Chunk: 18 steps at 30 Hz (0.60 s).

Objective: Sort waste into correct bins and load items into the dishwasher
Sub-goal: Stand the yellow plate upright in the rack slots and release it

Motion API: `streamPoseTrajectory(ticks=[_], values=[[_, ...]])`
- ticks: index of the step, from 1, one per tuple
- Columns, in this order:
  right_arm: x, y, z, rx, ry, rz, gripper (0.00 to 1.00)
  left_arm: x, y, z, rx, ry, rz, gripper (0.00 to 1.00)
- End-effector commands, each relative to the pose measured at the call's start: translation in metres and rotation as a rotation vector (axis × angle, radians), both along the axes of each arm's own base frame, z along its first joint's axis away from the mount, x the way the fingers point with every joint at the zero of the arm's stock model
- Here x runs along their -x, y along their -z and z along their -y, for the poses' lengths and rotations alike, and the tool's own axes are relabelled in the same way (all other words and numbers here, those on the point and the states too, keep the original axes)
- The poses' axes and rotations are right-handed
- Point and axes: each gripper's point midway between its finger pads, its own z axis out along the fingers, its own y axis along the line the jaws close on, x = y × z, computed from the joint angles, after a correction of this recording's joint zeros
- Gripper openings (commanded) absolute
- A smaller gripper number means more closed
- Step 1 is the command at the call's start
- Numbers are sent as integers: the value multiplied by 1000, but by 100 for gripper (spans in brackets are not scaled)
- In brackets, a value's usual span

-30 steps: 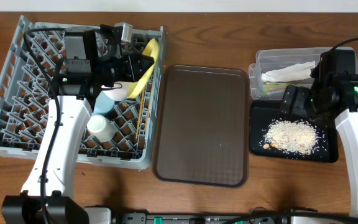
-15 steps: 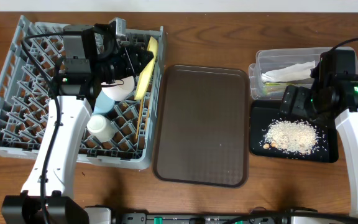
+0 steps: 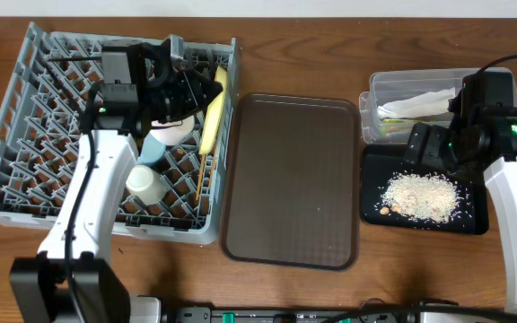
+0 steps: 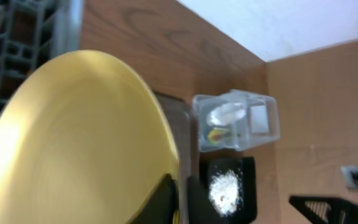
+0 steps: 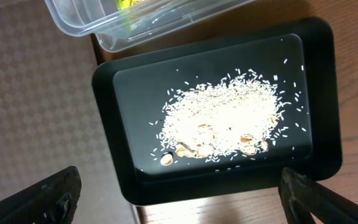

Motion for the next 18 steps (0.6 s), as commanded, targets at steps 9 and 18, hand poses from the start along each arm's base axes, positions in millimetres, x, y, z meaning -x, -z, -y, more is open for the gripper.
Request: streamPoseTrajectory(ticks=[9,18], values=[[-4,-8,0,-3,2,29,99,-23,18,-29,-167,-129,47,73],[-32,-20,-11,-53,-26,156,99,-4,-4,-59,-422,-156,159,82]])
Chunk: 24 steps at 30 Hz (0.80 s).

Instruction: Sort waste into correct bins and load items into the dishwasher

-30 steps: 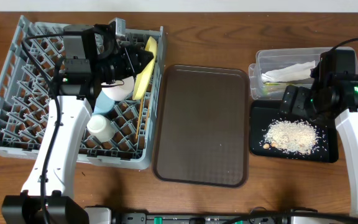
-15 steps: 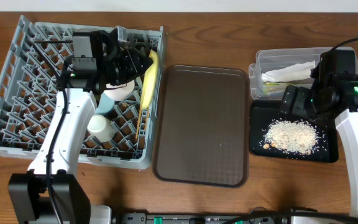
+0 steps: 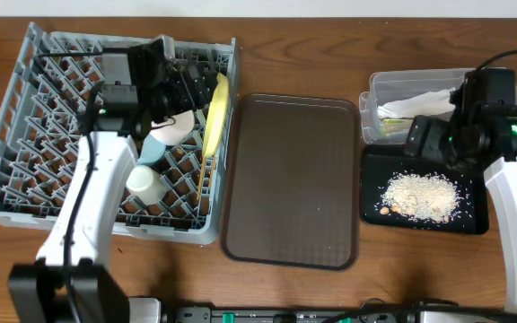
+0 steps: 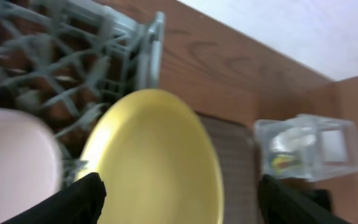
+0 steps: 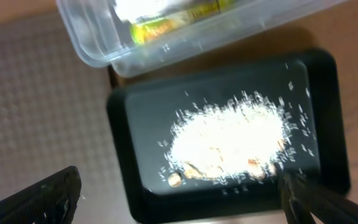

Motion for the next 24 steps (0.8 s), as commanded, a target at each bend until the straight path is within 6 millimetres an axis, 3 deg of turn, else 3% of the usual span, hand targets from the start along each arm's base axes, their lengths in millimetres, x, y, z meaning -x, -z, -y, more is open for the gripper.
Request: streamPoseTrajectory(ticks=[1,3,6,10,15,21,24], values=[[-20,-16,-11,-43,-33,102,99,17,-13,-30,-213,-53,40,82],[-31,-22,-14,-32,-61,154,99,30,1,-46,-287,-105,-39,82],[-55,-30,-18,-7,-109,246,99,72,34,-84,-474,-200,-266,83],[-67,-19,-18,21,-162,240,99,116,53,-92,-537,-176,-457,83],[-34,16,-19,14,-195,37,99,147,60,-91,-527,-166,-589,84],[-8,21,-19,3,-189,-40,99,161,46,-89,-513,-167,-563,84],[-3,17,-20,9,-191,7,99,169,33,-89,-507,-174,-484,84]])
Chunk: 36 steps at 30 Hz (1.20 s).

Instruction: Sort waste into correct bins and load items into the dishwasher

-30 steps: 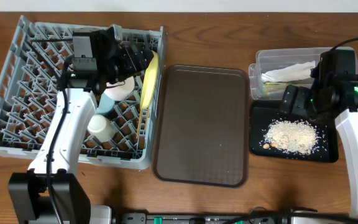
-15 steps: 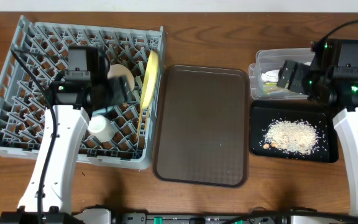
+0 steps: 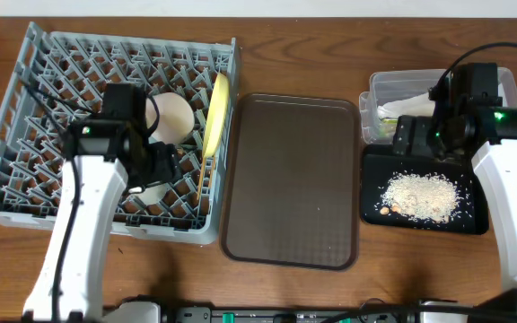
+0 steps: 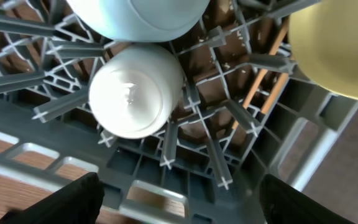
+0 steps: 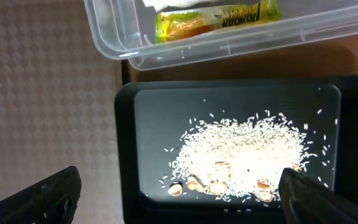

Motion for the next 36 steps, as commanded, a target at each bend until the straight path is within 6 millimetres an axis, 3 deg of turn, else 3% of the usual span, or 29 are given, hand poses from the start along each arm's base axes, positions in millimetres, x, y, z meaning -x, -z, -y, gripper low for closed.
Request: streamPoseTrajectory(ticks=[1,5,8,17,31,36], values=[[10,-11,-6,6,-35,79,99,12,-21,-2,-9,14,114,84],[23,-26,-16,28,-92,255,99,28,-46,3,-24,115,319,84],[47,-43,-12,72,-61,409,99,43,-63,13,-9,186,507,84],[106,-66,-7,77,-46,550,99,87,-90,11,-17,176,773,85],[157,-28,-4,83,-58,328,99,96,-90,10,-18,176,783,85],[161,-26,-5,83,-62,313,99,96,-90,10,-18,176,783,85]])
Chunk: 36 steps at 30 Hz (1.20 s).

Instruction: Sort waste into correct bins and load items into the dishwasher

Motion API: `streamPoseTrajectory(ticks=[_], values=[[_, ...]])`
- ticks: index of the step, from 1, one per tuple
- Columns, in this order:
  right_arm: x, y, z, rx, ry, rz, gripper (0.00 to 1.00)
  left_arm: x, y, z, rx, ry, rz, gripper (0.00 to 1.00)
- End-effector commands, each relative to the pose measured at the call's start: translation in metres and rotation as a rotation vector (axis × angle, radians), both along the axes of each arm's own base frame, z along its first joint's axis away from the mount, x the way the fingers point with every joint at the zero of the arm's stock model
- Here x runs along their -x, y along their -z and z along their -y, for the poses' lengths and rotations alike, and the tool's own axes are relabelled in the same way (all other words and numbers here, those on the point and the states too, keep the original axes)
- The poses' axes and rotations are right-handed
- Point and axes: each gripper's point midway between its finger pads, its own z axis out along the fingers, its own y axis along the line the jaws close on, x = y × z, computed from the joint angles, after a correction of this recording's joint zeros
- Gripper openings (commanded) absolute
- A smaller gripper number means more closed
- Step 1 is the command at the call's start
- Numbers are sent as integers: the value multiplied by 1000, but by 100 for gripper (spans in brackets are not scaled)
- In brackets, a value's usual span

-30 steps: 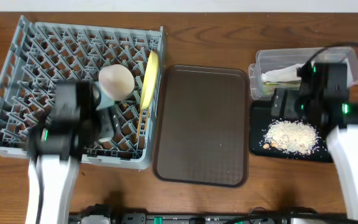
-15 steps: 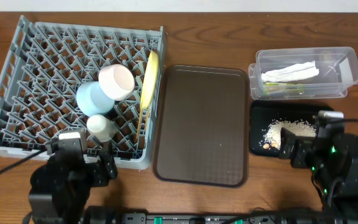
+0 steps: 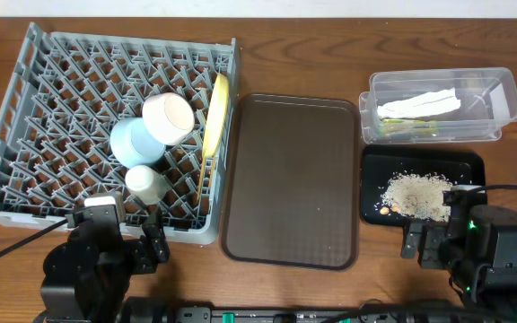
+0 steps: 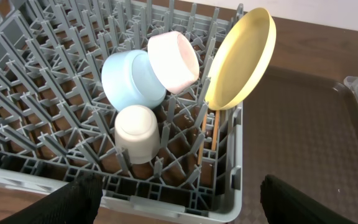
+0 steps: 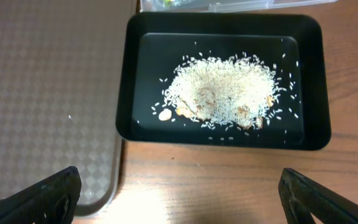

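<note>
The grey dish rack (image 3: 25, 108) holds a yellow plate (image 4: 241, 59) standing on edge at its right side, a pink cup (image 4: 174, 59), a blue bowl (image 4: 132, 78) and a white cup (image 4: 135, 132). My left gripper (image 4: 179, 186) hangs open and empty just in front of the rack's near wall; in the overhead view it sits at the table's front left (image 3: 146, 249). The black tray of rice (image 5: 225, 81) lies beyond my right gripper (image 5: 179, 180), which is open, empty, and over bare wood at the front right (image 3: 424, 247).
A brown serving tray (image 3: 293, 179) lies in the middle between rack and bins. A clear plastic bin (image 3: 438, 106) with wrappers stands behind the black tray. A wooden stick (image 4: 207, 134) lies low in the rack under the plate.
Both arms have drawn back from over the rack and the bins to the table's front edge. Both grippers stay open and empty. The dishes have not shifted.
My left gripper was first close against the yellow plate at the rack's right side. Then it was open with the plate standing in the rack, then over the white cup. My right gripper hovered open over the black tray and bin. Both arms now rest at the front.
</note>
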Motion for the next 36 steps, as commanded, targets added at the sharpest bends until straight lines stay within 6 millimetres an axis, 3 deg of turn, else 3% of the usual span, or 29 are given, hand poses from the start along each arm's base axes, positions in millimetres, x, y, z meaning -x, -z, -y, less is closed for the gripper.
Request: streamPoseTrajectory(ticks=[1,7,15,25,30,36], values=[[2,0,-1,3,-3,11,99,1,3,2,-6,18,-8,85],[-2,-21,0,44,-52,154,99,1,3,2,-6,18,-8,85],[-28,-60,-8,46,-99,593,99,1,3,2,-6,18,-8,85],[-54,-76,-29,-1,-184,1119,99,1,3,2,-6,18,-8,85],[-65,-49,-29,2,-183,1155,99,1,3,2,-6,19,-8,86],[-72,10,-29,76,-223,934,99,1,3,2,-6,18,-8,85]])
